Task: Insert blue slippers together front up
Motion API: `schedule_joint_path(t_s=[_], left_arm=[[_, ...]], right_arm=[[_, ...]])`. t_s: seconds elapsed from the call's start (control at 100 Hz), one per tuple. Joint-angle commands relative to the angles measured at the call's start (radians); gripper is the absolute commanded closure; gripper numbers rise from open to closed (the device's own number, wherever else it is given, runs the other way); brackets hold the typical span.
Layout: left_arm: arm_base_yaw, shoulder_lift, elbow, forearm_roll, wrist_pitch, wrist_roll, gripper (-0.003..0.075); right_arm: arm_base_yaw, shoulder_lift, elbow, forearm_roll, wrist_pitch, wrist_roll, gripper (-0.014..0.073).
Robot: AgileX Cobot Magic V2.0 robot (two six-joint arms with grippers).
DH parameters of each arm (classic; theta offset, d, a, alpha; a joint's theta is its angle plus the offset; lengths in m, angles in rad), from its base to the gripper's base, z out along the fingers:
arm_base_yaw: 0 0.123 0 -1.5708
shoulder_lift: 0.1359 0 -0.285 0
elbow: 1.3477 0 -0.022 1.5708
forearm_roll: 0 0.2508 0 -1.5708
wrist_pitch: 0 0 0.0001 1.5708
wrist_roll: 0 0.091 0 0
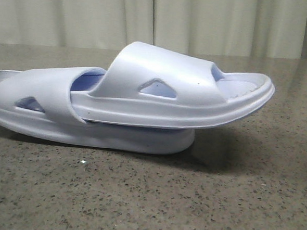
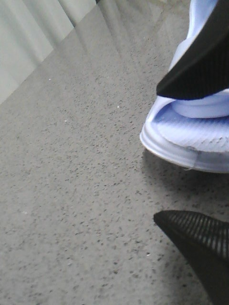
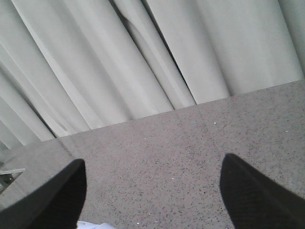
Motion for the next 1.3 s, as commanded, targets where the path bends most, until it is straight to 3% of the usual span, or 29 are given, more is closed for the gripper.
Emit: schedule_joint_path(t_s=[0.0,0.26,0.5,0.74,1.06,1.29], left_arm=[[-0.007,-0.007,-0.054,-0.037,0.003,0.071,0.0281],[-0.007,-0.074,-0.069,0.001,-0.06,0.108,0.0285],[-0.007,-0.289,-0.069,0.105,-0.104,0.108,0.0285],[-0.007,-0.509,-0.044,0.187,-0.104,0.108,0.0285],[-0.007,-0.737,0.12,0.195,-0.128,0.096,0.0285],[-0.007,-0.792,0.223,0.197,-0.175,0.096,0.0284]], right_arm=[[-0.004,-0.002,-0.038,-0.019,-0.074,-0.011,0.0088],[-0.004,-0.002,-0.038,-0.139,0.002,-0.011,0.0088],[-0.004,-0.014,-0.038,-0.307,0.067,-0.011,0.0088],[-0.004,-0.149,-0.036,-0.468,0.194,-0.011,0.0088],[-0.004,-0.438,0.053,-0.495,0.314,-0.011,0.0088],[-0.004,-0.568,0.145,-0.495,0.432,-0.011,0.0088]])
